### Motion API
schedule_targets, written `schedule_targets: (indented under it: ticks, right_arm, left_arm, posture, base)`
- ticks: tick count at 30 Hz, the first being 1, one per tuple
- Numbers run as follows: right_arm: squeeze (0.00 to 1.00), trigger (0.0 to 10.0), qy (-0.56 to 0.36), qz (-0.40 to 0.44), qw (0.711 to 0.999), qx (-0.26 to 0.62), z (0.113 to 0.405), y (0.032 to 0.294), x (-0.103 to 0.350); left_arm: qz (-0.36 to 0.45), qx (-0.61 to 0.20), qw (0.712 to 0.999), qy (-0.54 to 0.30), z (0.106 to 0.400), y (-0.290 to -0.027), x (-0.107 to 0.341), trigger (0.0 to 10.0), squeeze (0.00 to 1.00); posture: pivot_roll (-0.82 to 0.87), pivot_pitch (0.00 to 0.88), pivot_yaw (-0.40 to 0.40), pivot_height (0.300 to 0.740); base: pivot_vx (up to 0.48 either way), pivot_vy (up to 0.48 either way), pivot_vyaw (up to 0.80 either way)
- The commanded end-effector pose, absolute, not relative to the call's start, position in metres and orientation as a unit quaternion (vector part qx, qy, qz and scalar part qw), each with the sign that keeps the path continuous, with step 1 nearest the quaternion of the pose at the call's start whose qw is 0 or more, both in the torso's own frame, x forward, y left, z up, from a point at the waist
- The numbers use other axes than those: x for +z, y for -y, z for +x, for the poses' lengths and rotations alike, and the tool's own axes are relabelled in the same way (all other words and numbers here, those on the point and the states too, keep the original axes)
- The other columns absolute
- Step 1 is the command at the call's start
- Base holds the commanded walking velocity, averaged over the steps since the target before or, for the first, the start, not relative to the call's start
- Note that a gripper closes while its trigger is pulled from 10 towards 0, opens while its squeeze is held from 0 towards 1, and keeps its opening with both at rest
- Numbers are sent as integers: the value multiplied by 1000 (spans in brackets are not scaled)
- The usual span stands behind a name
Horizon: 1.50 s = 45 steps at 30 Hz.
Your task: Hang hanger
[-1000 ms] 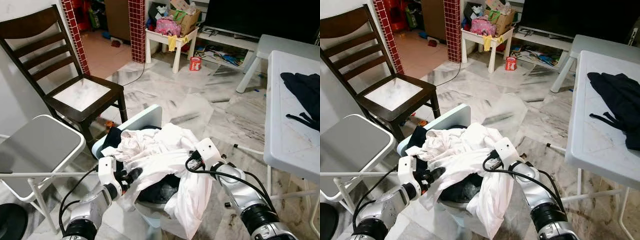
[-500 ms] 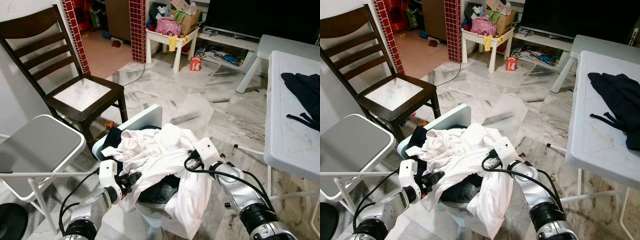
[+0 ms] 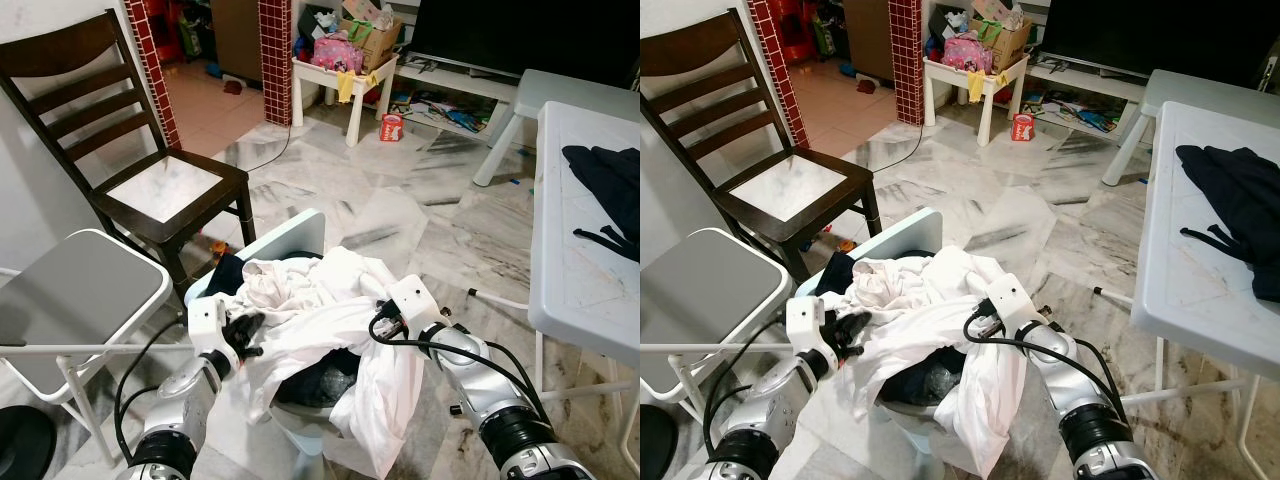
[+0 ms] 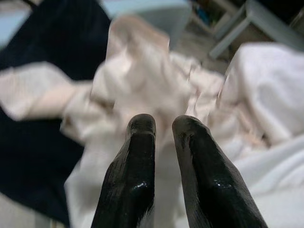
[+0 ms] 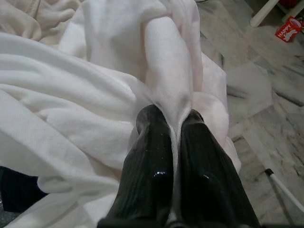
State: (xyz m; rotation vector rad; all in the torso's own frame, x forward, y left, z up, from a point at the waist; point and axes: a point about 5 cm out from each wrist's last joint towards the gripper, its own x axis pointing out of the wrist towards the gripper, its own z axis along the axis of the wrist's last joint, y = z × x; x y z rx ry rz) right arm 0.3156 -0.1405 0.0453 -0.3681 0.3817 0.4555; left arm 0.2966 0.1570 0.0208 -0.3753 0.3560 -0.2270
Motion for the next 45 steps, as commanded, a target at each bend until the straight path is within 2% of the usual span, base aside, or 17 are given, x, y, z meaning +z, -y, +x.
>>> schedule_targets:
  ticks: [1, 7, 12, 13, 14, 15, 19, 26, 31, 39, 45]
  right_arm:
    - [0, 0, -181, -185, 940, 224, 319, 141, 49]
    - [0, 0, -180, -184, 939, 227, 319, 140, 49]
    - [0, 0, -179, -184, 940, 224, 319, 140, 49]
    - [0, 0, -179, -184, 940, 224, 319, 141, 49]
    - [0, 0, -180, -184, 940, 223, 319, 141, 49]
    - [0, 0, -180, -184, 940, 223, 318, 142, 49]
    - [0, 0, -181, -184, 940, 223, 318, 142, 49]
    - [0, 0, -180, -185, 939, 229, 319, 139, 49]
    - [0, 0, -179, -186, 938, 230, 319, 140, 50]
    - [0, 0, -178, -190, 938, 229, 319, 143, 51]
    - [0, 0, -178, -189, 938, 228, 319, 143, 50]
  left_arm:
    - [-184, -119, 963, -154, 302, -154, 31, 0, 0]
    - [-189, -143, 961, -146, 301, -144, 36, 0, 0]
    - [-144, -123, 972, -139, 287, -154, 29, 0, 0]
    - [-136, -113, 975, -136, 283, -157, 27, 3451, 0]
    - [-133, -105, 977, -134, 280, -160, 26, 10000, 0]
    - [-137, -80, 979, -129, 270, -167, 21, 10000, 1000]
    - [-143, -47, 980, -134, 252, -174, 12, 10000, 1000]
    - [-162, -13, 973, -167, 239, -174, -7, 10000, 1000]
    - [-170, -30, 969, -174, 240, -169, -9, 10000, 1000]
    - [-180, -111, 969, -126, 261, -141, 13, 10000, 1000]
    - [-181, -133, 965, -136, 260, -134, 12, 10000, 1000]
  posture:
    - [-67, 22, -44, 740]
    - [-65, 22, -42, 740]
    - [-67, 21, -37, 740]
    - [-67, 22, -36, 740]
    - [-67, 22, -36, 740]
    - [-67, 22, -36, 740]
    - [-64, 23, -38, 740]
    - [-62, 20, -45, 740]
    - [-72, 20, -47, 740]
    - [-86, 15, -41, 740]
    - [-90, 15, -36, 740]
  base:
    - [0, 0, 0]
    - [0, 0, 0]
    - [0, 0, 0]
    - [0, 0, 0]
    - [0, 0, 0]
    - [0, 0, 0]
    - [0, 0, 0]
    - [0, 0, 0]
    - [0, 0, 0]
    - [0, 0, 0]
    - [0, 0, 0]
